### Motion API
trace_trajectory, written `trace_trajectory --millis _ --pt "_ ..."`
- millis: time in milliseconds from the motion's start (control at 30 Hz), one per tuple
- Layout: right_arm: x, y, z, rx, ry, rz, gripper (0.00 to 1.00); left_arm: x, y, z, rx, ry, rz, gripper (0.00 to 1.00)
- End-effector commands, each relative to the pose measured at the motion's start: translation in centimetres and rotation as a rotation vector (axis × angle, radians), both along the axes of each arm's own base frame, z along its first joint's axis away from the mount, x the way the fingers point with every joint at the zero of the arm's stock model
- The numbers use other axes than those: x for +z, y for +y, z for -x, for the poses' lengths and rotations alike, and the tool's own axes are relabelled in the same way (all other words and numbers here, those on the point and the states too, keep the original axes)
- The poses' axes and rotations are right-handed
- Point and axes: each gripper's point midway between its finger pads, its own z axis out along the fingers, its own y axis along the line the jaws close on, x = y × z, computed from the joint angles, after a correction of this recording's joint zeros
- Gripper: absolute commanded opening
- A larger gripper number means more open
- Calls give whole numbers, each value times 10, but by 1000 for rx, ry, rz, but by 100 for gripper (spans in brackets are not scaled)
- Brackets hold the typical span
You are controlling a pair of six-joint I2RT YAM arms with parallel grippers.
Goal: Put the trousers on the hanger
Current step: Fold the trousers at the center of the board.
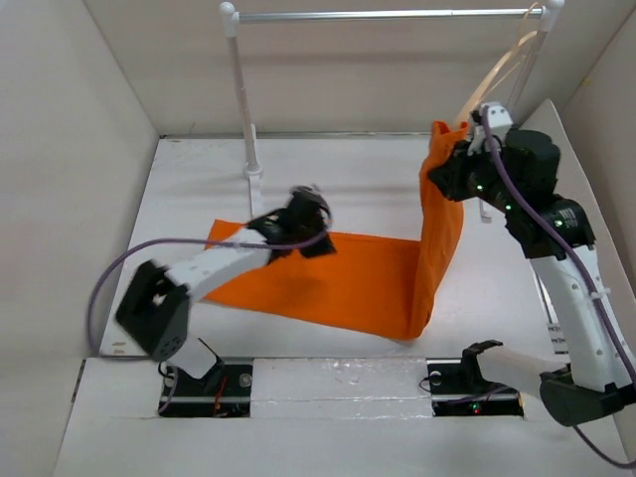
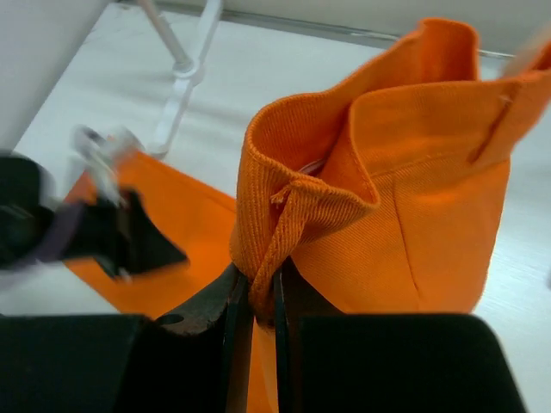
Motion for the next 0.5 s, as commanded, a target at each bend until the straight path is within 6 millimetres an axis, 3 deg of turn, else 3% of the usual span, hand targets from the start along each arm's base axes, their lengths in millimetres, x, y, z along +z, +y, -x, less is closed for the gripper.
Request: trace_trajectory --millis 0,33,67,100,133,167,200,233,267,300,333,367,400,433,467 --pt "50 51 -16 33 -154 -95 0 86 101 -32 243 -234 -5 0" --pt "54 67 -19 54 -168 -107 0 94 145 -45 363 -242 -27 0" --pt "42 86 -32 58 -141 -93 0 104 169 -49 423 -266 -21 0" --pt "39 115 -26 112 -134 -98 0 129 192 -46 463 -334 13 0" --pt "49 136 -29 146 -160 -128 0 141 206 -45 481 -352 45 0" --pt "28 165 -41 174 -117 -112 0 157 250 -54 604 -396 41 0" --pt "22 186 -43 202 -109 -109 0 171 265 -51 631 -437 39 0" --pt "35 221 -31 270 -135 -137 0 172 281 -49 687 -424 -14 0" --pt "30 244 -29 310 -126 -136 0 195 286 -51 704 -465 -25 0" --pt "-8 281 -39 343 -62 -95 0 201 292 -53 730 -476 -46 0" --pt "-14 317 -22 418 -58 -105 0 210 300 -52 766 -496 -69 0" --pt "-5 343 -16 460 -72 -139 0 235 305 -51 793 -553 -61 0" --pt "-53 381 -16 505 -8 -98 0 248 310 -49 814 -587 -67 0" --pt "-64 406 -5 568 6 -107 3 255 322 -45 857 -604 -117 0" --pt "-59 433 12 633 12 -151 10 281 327 -41 878 -653 -120 0"
